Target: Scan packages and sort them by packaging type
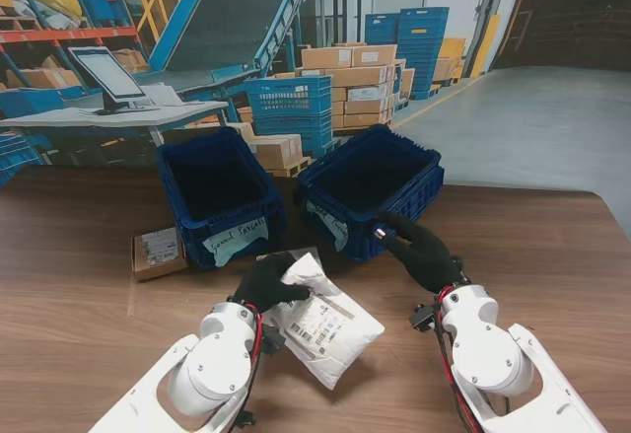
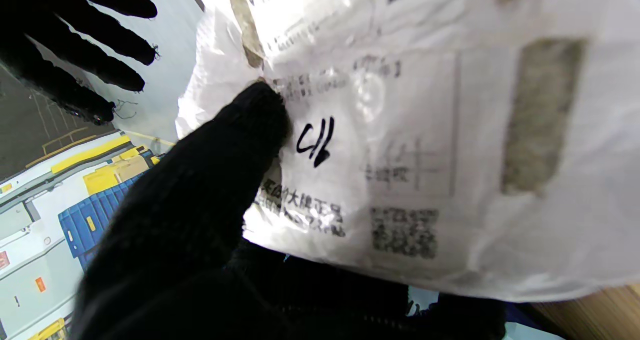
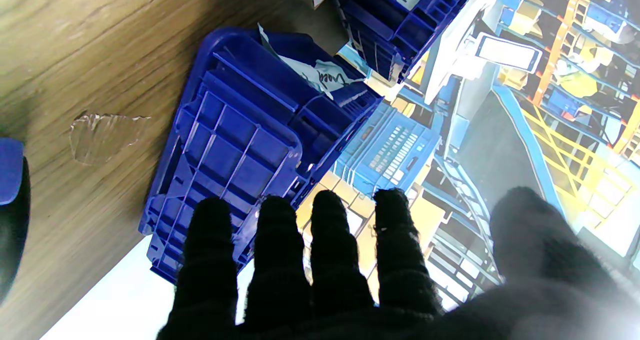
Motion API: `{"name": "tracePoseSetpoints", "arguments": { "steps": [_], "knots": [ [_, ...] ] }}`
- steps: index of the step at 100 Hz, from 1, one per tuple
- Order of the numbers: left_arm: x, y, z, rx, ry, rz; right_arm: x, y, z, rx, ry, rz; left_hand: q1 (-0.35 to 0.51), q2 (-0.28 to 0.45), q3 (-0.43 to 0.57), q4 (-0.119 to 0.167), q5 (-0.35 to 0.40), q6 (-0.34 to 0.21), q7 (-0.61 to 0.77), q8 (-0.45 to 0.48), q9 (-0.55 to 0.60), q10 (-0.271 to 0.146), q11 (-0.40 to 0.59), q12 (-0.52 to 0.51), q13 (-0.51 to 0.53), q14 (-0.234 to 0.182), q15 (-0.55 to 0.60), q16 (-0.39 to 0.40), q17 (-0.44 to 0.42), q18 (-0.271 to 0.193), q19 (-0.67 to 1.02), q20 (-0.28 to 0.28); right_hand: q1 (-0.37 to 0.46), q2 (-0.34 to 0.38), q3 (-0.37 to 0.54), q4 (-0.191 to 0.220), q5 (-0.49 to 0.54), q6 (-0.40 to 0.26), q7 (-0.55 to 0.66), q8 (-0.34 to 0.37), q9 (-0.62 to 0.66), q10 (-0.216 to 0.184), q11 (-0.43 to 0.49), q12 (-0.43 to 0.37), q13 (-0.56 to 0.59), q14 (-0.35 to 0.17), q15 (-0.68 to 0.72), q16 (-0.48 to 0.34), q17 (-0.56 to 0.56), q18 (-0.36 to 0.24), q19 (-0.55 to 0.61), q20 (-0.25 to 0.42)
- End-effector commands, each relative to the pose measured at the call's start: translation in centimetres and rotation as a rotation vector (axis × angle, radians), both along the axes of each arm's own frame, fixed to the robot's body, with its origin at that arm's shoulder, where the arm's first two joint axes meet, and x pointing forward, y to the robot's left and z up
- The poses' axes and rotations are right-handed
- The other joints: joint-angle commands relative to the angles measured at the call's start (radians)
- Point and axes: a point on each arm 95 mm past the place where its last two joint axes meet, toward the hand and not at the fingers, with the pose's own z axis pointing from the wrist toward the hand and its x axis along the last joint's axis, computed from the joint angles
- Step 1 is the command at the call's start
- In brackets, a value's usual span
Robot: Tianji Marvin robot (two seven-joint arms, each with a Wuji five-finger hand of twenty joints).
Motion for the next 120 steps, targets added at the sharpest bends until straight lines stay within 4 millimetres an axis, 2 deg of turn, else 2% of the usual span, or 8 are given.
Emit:
{"name": "tracePoseSetpoints", "arguments": {
  "steps": [1, 24, 35, 43, 54, 60, 89, 120],
  "knots": [
    [-0.3, -0.9, -0.2, -0.018, 0.014, -0.032, -0.3, 0.4, -0.1, 0.007, 0.014, 0.007, 0.032, 0.054, 0.028, 0.050, -0.020, -0.012, -0.019, -0.027, -0.017, 0.008, -0.018, -0.006, -0.026, 0.017, 0.022, -0.004, -0.017, 0.036, 0.008, 0.026, 0.021, -0.018, 0.003, 0.004, 0.007, -0.007, -0.009, 0.002, -0.002, 0.013, 0.001, 0.007, -0.014, 0.000, -0.003, 0.024, -0.006, -0.001, -0.008, 0.009],
    [-0.3, -1.1, -0.6, -0.023, 0.023, -0.045, -0.3, 0.3, -0.1, 0.007, 0.015, 0.005, -0.008, 0.045, 0.007, 0.054, -0.034, 0.009, -0.100, -0.089, -0.061, 0.025, -0.083, -0.046, -0.072, 0.025, -0.045, -0.046, -0.032, 0.033, -0.016, 0.019, 0.023, -0.017, 0.003, 0.005, 0.009, -0.007, -0.008, 0.003, -0.001, 0.012, 0.002, 0.007, -0.014, 0.002, -0.003, 0.024, -0.006, -0.001, -0.008, 0.009],
    [-0.3, -1.1, -0.6, -0.021, 0.024, -0.046, -0.3, 0.3, -0.1, 0.008, 0.015, 0.006, -0.078, 0.072, 0.034, 0.043, -0.031, 0.037, -0.242, -0.121, -0.182, 0.048, -0.038, -0.203, -0.133, 0.035, -0.141, -0.118, -0.054, 0.026, -0.050, 0.006, 0.021, -0.017, 0.002, 0.005, 0.007, -0.008, -0.009, 0.003, -0.003, 0.014, 0.002, 0.007, -0.014, 0.000, -0.003, 0.024, -0.006, -0.001, -0.008, 0.009],
    [-0.3, -1.1, -0.7, -0.022, 0.027, -0.047, -0.3, 0.3, -0.1, 0.009, 0.015, 0.008, -0.116, 0.094, 0.055, 0.037, -0.025, 0.054, -0.329, -0.139, -0.244, 0.060, -0.020, -0.412, -0.170, 0.042, -0.209, -0.188, -0.070, 0.019, -0.079, -0.007, 0.017, -0.015, 0.000, 0.004, 0.007, -0.007, -0.009, 0.003, -0.002, 0.013, 0.002, 0.007, -0.016, -0.001, -0.004, 0.024, -0.007, -0.001, -0.009, 0.009],
    [-0.4, -1.1, -0.8, -0.029, 0.032, -0.053, -0.3, 0.3, -0.1, 0.011, 0.015, 0.011, -0.145, 0.123, 0.073, 0.048, -0.027, 0.072, -0.402, -0.179, -0.284, 0.072, -0.069, -0.490, -0.207, 0.049, -0.278, -0.257, -0.084, 0.009, -0.122, -0.034, 0.015, -0.015, 0.000, 0.004, 0.009, -0.007, -0.009, 0.003, -0.003, 0.013, 0.001, 0.007, -0.015, -0.001, -0.003, 0.024, -0.008, 0.000, -0.009, 0.009],
    [-0.5, -1.1, -0.8, -0.030, 0.034, -0.056, -0.3, 0.3, 0.0, 0.012, 0.013, 0.012, -0.162, 0.140, 0.073, 0.064, -0.026, 0.091, -0.475, -0.244, -0.315, 0.083, -0.104, -0.524, -0.237, 0.055, -0.314, -0.300, -0.096, 0.005, -0.148, -0.050, 0.015, -0.015, 0.001, 0.004, 0.009, -0.008, -0.009, 0.003, -0.002, 0.012, 0.000, 0.007, -0.015, -0.002, -0.004, 0.024, -0.008, 0.000, -0.009, 0.009],
    [-1.0, -1.1, -0.4, -0.030, 0.037, -0.087, -0.3, 0.3, 0.0, 0.013, 0.013, 0.011, -0.194, 0.187, 0.012, 0.046, -0.039, 0.136, -0.713, -0.394, -0.433, 0.116, -0.214, -0.611, -0.351, 0.068, -0.417, -0.412, -0.144, -0.013, -0.232, -0.080, 0.013, -0.015, 0.002, 0.004, 0.009, -0.009, -0.010, 0.003, -0.002, 0.011, -0.001, 0.007, -0.018, -0.001, -0.005, 0.024, -0.009, 0.000, -0.010, 0.009],
    [-1.9, -0.9, 0.1, -0.024, 0.029, -0.117, -0.4, 0.4, 0.1, 0.014, 0.008, 0.010, -0.197, 0.216, -0.022, 0.046, -0.027, 0.145, -0.770, -0.413, -0.449, 0.122, -0.242, -0.628, -0.378, 0.072, -0.439, -0.438, -0.153, -0.017, -0.254, -0.083, 0.014, -0.015, 0.003, 0.004, 0.010, -0.008, -0.010, 0.004, -0.002, 0.012, -0.002, 0.007, -0.016, 0.000, -0.005, 0.024, -0.009, 0.000, -0.011, 0.009]
  ]
}}
